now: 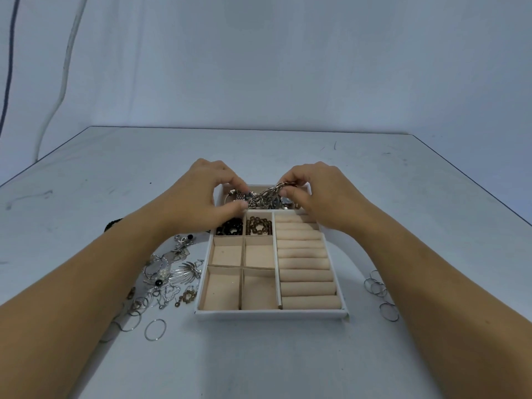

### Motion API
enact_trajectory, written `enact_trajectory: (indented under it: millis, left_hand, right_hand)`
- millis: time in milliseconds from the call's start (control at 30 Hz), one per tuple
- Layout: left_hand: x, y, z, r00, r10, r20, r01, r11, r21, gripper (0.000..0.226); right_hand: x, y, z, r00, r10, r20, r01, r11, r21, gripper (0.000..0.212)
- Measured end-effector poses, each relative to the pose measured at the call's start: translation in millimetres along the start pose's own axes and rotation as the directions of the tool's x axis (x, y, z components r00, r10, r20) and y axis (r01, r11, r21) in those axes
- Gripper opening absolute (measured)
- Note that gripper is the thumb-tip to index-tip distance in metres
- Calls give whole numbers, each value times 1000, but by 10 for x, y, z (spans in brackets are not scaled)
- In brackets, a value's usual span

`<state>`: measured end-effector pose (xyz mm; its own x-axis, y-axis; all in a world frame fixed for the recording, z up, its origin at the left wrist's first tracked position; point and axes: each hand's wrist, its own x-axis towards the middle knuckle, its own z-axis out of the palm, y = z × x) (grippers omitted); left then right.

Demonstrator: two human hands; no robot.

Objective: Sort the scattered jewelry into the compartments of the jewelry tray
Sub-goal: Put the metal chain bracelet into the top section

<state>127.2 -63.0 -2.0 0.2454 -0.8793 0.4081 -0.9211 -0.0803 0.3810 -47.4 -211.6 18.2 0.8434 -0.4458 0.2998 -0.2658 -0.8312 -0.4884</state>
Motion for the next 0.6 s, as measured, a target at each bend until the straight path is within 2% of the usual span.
enact_trajectory:
  millis: [133, 267, 400, 467, 600]
  left_hand:
    - [17, 58, 117, 1000, 10, -21, -10, 1000, 1, 26]
    - [32, 50, 134, 1000, -13, 3, 13, 1000, -6, 12]
    - [53, 56, 131, 998, -45, 52, 40, 995, 94, 19]
    - [56, 59, 144, 998, -52, 35, 46, 988, 150, 22]
    - [36, 57, 180, 997, -26, -69, 37, 985, 168, 18]
  right_hand:
    - [-1, 2, 3, 1000, -3, -17, 3, 1000, 3, 10]
    - [6, 76, 19, 1000, 12, -7, -12, 1000, -10, 9]
    - [17, 131, 6, 999, 27, 34, -21, 989, -148, 12]
    - [13, 153, -11, 998, 36, 49, -25, 979, -203, 15]
    - [0, 183, -38, 999, 37, 25, -32, 985, -169, 16]
